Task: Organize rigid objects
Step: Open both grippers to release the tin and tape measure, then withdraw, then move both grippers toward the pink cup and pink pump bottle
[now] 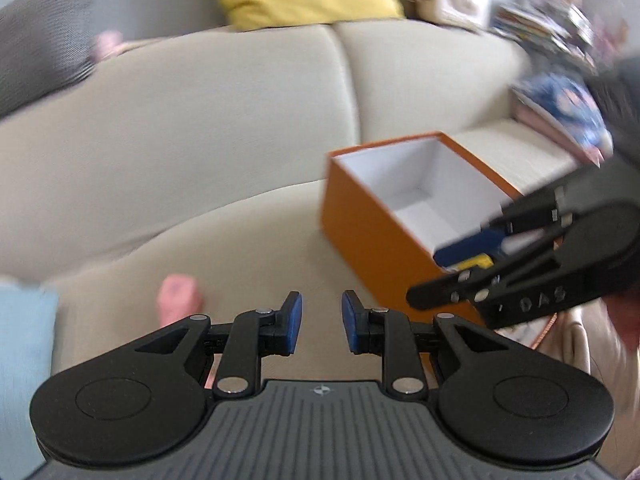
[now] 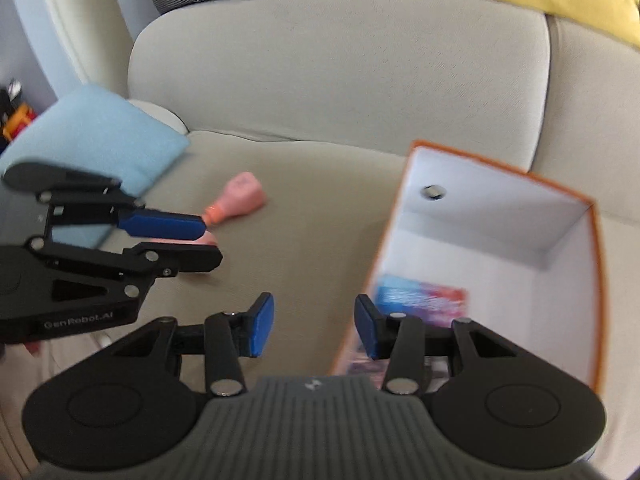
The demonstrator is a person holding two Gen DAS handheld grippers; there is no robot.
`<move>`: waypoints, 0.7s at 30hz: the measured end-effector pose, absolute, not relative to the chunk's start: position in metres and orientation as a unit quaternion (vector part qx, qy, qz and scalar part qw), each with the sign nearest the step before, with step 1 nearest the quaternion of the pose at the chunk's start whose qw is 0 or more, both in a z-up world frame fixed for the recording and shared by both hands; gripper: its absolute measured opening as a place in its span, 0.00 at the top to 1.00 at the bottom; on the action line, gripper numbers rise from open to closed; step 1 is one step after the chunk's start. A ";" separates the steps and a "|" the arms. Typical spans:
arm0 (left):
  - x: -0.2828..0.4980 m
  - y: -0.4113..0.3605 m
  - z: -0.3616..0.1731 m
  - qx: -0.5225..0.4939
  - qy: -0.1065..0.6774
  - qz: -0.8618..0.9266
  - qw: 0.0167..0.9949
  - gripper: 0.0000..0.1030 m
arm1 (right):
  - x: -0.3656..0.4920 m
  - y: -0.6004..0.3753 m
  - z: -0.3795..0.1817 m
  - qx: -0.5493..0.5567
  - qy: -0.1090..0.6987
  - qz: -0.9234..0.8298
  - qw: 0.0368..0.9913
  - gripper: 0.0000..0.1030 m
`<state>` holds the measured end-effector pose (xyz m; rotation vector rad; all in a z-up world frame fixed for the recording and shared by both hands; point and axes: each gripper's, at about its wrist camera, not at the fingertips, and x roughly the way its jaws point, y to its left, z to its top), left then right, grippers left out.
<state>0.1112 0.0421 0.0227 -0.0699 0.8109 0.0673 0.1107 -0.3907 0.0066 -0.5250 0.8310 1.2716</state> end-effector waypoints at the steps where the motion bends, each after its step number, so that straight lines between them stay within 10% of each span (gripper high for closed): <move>1: 0.105 0.050 0.022 -0.051 0.395 0.046 0.916 0.72 | 0.105 -0.386 0.002 -0.227 0.380 0.571 0.691 0.55; 21: 0.047 0.146 -0.056 -0.292 0.382 0.203 0.853 0.59 | 0.033 -0.301 -0.081 -0.251 0.420 0.558 0.670 0.66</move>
